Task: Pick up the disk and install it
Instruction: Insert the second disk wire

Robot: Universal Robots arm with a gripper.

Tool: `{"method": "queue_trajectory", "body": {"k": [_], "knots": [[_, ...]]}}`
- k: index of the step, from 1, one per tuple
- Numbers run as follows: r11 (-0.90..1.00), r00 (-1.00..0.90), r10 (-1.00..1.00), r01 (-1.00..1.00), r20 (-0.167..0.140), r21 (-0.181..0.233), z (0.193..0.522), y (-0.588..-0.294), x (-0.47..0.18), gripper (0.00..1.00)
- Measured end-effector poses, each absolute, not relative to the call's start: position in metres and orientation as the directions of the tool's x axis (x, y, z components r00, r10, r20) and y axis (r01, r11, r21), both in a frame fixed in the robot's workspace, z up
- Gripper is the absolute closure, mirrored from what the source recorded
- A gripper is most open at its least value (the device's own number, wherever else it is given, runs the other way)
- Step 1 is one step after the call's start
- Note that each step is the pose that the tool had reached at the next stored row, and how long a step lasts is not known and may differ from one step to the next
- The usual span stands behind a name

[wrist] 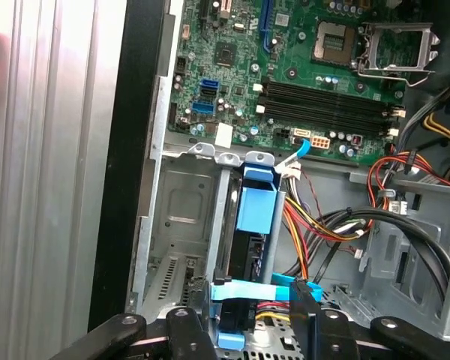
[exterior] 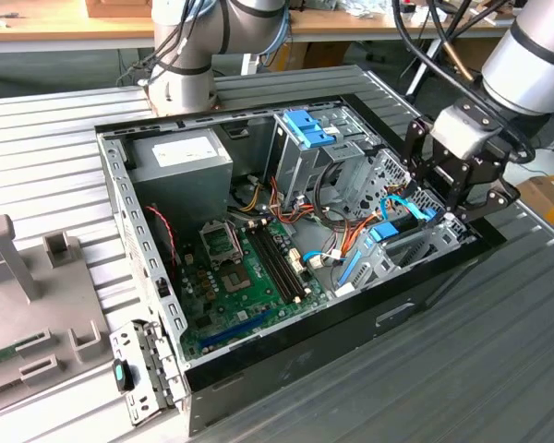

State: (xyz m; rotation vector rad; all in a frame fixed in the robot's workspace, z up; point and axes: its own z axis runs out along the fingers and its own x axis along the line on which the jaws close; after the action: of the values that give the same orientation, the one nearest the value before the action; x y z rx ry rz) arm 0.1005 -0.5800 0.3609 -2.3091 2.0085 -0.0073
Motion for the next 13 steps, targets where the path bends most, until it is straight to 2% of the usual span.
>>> {"method": "queue_trajectory", "body": {"k": [4, 7, 10, 11, 13], "knots": [[-0.137, 0.14, -0.989, -0.989, -0.049, -0.064, 0.367, -0.587, 0.101, 0.45], [-0.137, 0.14, -0.989, -0.988, -0.046, -0.064, 0.36, -0.592, 0.101, 0.45], [-0.138, 0.138, -0.99, -0.989, 0.001, -0.057, 0.359, -0.592, 0.101, 0.45], [-0.139, 0.137, -0.99, -0.989, 0.031, -0.053, 0.359, -0.592, 0.101, 0.45], [-0.139, 0.137, -0.99, -0.989, 0.041, -0.052, 0.359, -0.592, 0.101, 0.45]]}}
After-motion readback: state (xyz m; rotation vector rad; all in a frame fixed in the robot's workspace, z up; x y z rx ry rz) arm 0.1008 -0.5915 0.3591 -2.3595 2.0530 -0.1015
